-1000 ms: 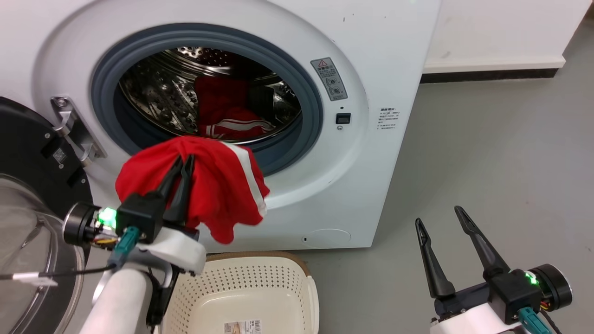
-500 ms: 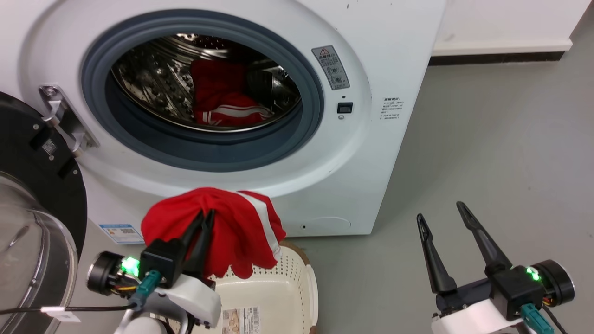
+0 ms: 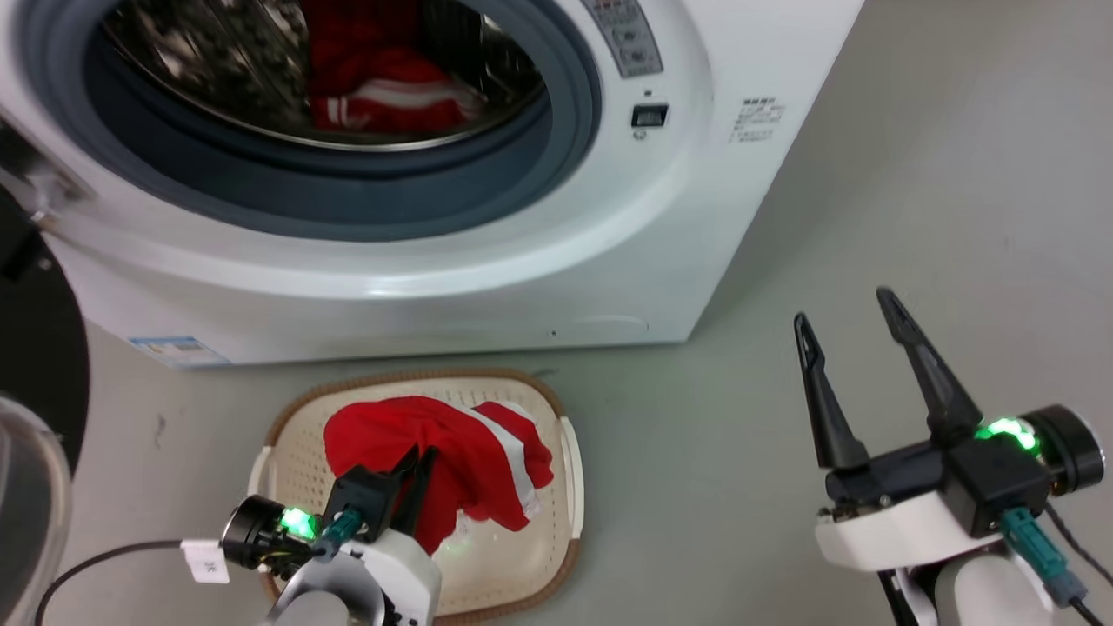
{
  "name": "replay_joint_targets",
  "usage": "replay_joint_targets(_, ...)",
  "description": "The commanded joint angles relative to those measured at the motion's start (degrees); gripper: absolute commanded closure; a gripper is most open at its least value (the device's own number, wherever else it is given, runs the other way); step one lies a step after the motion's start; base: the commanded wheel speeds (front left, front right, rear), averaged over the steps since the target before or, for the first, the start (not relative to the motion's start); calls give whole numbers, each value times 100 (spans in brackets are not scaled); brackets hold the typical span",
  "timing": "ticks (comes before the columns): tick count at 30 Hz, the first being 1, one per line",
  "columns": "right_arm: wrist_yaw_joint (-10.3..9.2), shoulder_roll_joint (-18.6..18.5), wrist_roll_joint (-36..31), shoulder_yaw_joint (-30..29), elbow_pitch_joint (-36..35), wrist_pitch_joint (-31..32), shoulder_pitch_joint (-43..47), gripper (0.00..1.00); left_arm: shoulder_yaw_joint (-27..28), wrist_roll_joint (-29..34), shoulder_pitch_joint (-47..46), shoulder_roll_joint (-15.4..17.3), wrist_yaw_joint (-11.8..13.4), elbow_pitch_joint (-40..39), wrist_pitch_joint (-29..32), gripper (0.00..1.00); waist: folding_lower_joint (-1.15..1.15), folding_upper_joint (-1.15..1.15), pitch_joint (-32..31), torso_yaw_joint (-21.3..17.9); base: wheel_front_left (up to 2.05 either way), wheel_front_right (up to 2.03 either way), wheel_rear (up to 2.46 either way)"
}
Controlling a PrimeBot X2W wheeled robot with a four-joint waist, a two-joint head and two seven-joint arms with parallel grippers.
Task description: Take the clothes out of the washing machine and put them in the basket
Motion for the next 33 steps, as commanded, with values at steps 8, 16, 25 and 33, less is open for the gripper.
replay_joint_targets(8, -4, 3, 85, -42, -167, -12, -623, 0, -174, 90, -1073, -179, -146, 1727, -208, 100, -1, 0, 1287, -309, 0, 0, 0)
replay_joint_targets(16, -4, 4, 194, -186, -285, -12, -1105, 0, -413, 336, -2285, -284, -93, 3365, -110, 100, -1, 0, 2218, -482, 0, 0, 0)
replay_joint_targets(25, -4, 3, 314, -235, -351, -12, -1403, 0, -545, 403, -3229, -325, -59, 4532, 307, 100, -1, 0, 2941, -577, 0, 0, 0)
replay_joint_targets(33, -4, 4, 317, -275, -289, -12, -1482, 0, -344, 56, -3278, -418, -124, 4747, 434, 0, -1, 0, 2961, -537, 0, 0, 0)
